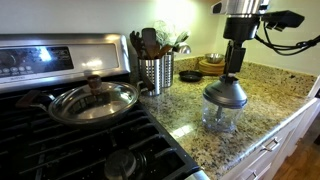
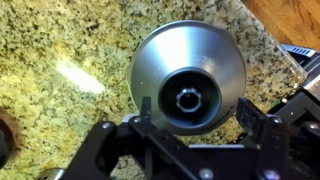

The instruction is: Put the blades inside the food processor chamber, place the grey lid on top of the chamber

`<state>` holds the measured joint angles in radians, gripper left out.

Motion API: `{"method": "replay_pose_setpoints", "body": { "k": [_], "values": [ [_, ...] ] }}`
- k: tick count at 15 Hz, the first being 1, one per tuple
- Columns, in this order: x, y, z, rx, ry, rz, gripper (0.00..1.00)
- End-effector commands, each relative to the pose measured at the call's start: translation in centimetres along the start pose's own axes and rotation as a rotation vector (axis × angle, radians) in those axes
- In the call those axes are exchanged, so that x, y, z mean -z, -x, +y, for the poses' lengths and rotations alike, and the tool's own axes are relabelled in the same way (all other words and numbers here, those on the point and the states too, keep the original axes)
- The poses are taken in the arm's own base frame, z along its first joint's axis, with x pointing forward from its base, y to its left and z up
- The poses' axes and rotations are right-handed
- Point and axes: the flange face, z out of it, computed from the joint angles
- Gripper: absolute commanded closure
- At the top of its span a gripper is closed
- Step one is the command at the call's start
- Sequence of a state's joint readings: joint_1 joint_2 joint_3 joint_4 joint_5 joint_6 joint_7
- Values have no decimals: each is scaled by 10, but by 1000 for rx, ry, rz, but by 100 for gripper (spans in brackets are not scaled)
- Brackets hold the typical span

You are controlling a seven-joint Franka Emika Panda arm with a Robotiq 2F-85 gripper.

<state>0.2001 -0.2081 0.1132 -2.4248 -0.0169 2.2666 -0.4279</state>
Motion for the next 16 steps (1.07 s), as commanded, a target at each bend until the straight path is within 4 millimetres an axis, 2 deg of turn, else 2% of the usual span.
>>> {"method": "replay_pose_setpoints", "body": {
  "k": [1,7,11,12,16],
  "values": [
    [18,10,-3,13,11,10,0],
    [43,20,4,-64,23,27,0],
    [55,33,17,-208,23,41,0],
    [45,20,14,-136,24,38,0],
    [43,19,13,-137,23,34,0]
  ]
}}
